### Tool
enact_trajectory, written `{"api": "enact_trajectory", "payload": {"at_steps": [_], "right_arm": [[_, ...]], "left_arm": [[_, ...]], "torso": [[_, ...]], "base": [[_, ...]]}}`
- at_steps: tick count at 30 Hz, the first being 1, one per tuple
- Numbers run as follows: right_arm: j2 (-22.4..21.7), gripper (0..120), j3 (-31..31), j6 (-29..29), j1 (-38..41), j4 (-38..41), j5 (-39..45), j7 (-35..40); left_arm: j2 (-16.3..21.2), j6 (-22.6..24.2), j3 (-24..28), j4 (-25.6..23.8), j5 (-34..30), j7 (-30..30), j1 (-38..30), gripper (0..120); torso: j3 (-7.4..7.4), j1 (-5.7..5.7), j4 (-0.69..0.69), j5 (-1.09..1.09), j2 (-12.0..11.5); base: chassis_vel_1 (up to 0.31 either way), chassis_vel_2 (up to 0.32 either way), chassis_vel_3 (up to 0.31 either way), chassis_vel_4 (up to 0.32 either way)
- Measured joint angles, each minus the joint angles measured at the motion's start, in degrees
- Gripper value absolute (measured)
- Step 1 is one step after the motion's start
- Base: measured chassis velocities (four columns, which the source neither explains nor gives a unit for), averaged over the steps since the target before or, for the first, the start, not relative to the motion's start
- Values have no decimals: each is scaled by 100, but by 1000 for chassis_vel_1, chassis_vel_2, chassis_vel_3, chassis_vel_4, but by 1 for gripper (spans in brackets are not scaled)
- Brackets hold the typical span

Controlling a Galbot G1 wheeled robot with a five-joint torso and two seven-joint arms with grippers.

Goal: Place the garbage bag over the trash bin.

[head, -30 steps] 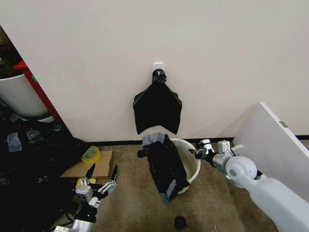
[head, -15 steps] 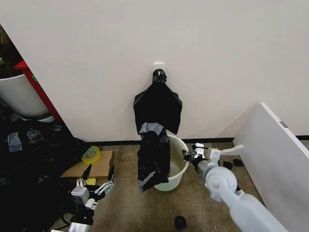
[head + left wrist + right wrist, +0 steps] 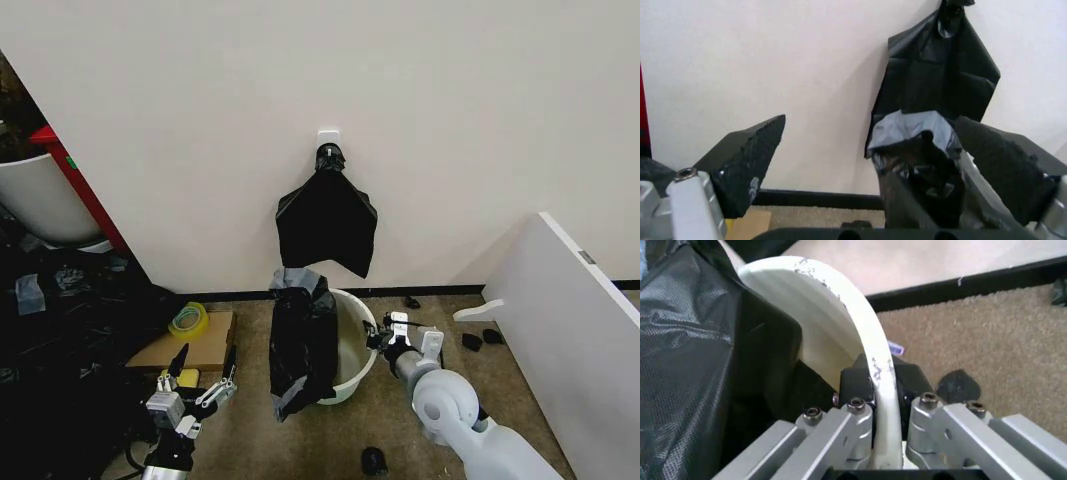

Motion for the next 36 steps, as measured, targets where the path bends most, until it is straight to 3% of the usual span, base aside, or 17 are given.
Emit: {"api": "enact_trajectory", "payload": {"at_steps": [16,18,22,27,30,36], "right_arm": [[27,2,-175,124,210,-440,-200,-272],[-22,14,-58,131,153,-334,-305,-284],[-113,23,57,131,80,-169,-447,-271],[-453,45,376,-138,-244,512,-988,-112],[-508,54,411,-275,-322,707,-1029,27],[-371,79,-186,-837,-262,1502,-934,86]], "left_arm": [[-32,-21,42,22,26,-1,5,100],[-48,-22,95,55,36,-1,-19,100],[-52,-23,145,90,41,-1,-51,100],[-45,-19,212,128,36,-7,-144,100],[-34,-12,223,137,27,-9,-167,100],[-30,41,274,152,35,-29,-219,100]], "torso": [[0,0,0,1,0],[0,0,0,1,0],[0,0,0,1,0],[0,0,-1,-1,0],[0,0,-1,0,0],[0,0,-1,-2,0]], "base": [[0,0,0,0],[0,0,0,0],[0,0,0,0],[0,0,0,0],[0,0,0,0],[0,0,0,0]]}}
